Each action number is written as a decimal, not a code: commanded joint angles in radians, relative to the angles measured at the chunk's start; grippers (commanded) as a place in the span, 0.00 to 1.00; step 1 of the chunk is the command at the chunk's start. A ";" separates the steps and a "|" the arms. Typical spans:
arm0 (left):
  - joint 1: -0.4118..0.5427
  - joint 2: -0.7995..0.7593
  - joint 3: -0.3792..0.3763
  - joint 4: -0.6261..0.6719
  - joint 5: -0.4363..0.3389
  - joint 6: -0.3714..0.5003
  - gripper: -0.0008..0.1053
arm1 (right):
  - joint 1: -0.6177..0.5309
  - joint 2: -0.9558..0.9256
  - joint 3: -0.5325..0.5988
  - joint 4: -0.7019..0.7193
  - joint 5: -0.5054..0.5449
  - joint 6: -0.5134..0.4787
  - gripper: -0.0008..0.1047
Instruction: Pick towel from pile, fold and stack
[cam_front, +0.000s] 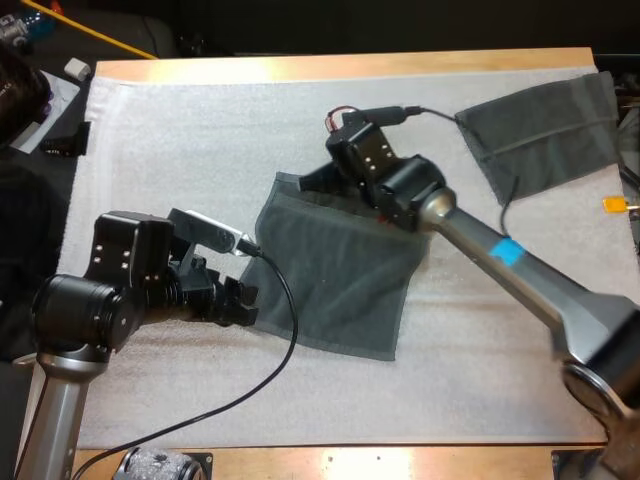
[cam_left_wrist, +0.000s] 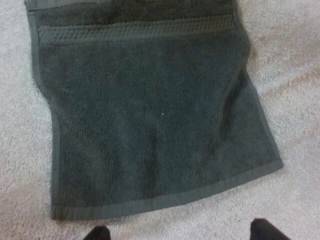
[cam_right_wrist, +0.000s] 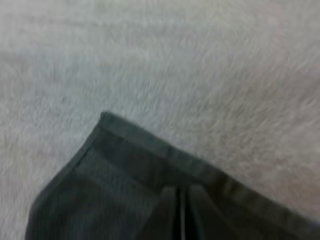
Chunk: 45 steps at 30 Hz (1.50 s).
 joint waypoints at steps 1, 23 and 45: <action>-0.005 0.003 -0.005 0.002 0.011 0.002 0.53 | 0.016 -0.083 0.001 0.132 0.031 -0.039 0.01; -0.004 -0.056 -0.003 0.026 0.018 0.011 0.53 | 0.157 -0.495 0.257 0.430 0.127 -0.058 0.01; -0.006 -0.283 0.045 0.072 0.014 -0.007 0.53 | 0.392 -0.873 0.678 0.524 0.143 0.357 0.01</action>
